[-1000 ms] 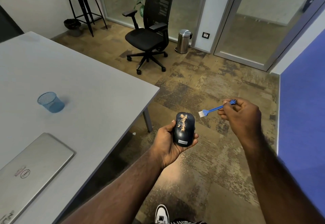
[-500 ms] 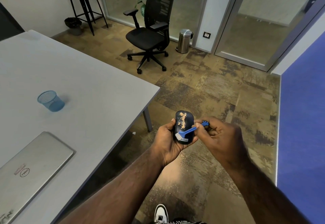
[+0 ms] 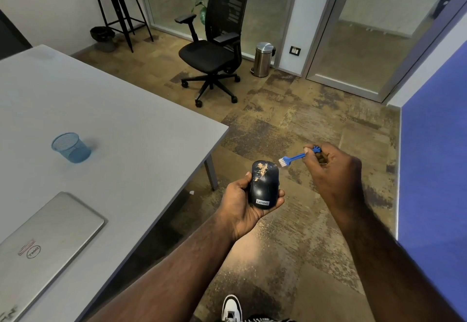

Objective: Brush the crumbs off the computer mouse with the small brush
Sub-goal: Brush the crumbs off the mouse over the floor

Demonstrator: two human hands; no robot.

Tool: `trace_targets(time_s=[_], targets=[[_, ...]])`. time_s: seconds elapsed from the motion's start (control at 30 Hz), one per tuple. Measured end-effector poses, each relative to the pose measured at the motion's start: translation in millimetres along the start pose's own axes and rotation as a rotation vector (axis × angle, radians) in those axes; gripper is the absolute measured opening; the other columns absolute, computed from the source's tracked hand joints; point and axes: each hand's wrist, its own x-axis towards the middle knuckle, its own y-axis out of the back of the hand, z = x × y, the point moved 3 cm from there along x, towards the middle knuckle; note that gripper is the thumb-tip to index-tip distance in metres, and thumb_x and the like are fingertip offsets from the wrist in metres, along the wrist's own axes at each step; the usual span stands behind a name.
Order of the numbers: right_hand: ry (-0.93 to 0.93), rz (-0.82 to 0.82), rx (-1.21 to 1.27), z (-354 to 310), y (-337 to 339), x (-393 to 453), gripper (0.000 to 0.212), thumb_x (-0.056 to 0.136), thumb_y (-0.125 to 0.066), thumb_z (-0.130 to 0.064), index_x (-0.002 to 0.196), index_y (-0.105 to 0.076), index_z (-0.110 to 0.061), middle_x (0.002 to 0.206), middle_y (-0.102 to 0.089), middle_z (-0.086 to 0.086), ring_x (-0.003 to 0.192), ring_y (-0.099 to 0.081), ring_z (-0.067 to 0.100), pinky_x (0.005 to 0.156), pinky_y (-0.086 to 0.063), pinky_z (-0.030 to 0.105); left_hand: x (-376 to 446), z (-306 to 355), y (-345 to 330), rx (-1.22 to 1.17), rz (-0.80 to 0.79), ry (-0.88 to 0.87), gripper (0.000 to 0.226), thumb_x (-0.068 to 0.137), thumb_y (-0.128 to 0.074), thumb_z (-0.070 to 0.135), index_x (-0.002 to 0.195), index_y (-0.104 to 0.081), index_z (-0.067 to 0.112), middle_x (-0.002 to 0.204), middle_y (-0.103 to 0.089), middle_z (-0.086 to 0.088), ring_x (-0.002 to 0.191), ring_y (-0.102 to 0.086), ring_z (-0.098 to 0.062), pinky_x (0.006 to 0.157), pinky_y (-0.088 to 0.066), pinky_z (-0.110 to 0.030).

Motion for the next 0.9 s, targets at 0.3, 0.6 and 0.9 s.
trace_targets(time_s=[0.3, 0.6, 0.9], targets=[[-0.126, -0.074, 0.278, 0.1, 3.1, -4.3, 0.014, 0.091, -0.067, -0.011, 0.098, -0.069, -0.022, 0.077, -0.072, -0.007, 0.067, -0.073, 0.004, 0.062, -0.059, 0.021, -0.8, 3.3, 1.7, -0.007, -0.009, -0.008, 0.057, 0.101, -0.028, 0.04, 0.119, -0.056, -0.006, 0.115, -0.06, -0.026, 0.093, -0.062, -0.037, 0.079, -0.055, -0.044], [-0.301, 0.008, 0.337, 17.3, 0.4, 5.4, 0.009, 0.094, -0.064, -0.013, 0.101, -0.07, -0.015, 0.079, -0.074, 0.003, 0.068, -0.075, 0.009, 0.063, -0.061, 0.025, -3.9, 0.1, -2.9, -0.004, -0.023, 0.014, 0.054, 0.1, -0.03, 0.038, 0.116, -0.057, -0.006, 0.108, -0.062, -0.024, 0.091, -0.062, -0.037, 0.077, -0.055, -0.043], [-0.317, -0.019, 0.344, 12.2, -5.2, 9.1, 0.008, 0.095, -0.063, -0.011, 0.098, -0.069, -0.017, 0.08, -0.074, 0.004, 0.067, -0.074, 0.007, 0.063, -0.061, 0.022, -4.3, -1.7, -1.0, 0.018, -0.016, 0.016, 0.055, 0.1, -0.032, 0.038, 0.129, -0.051, -0.005, 0.11, -0.061, -0.024, 0.091, -0.062, -0.038, 0.076, -0.057, -0.043]])
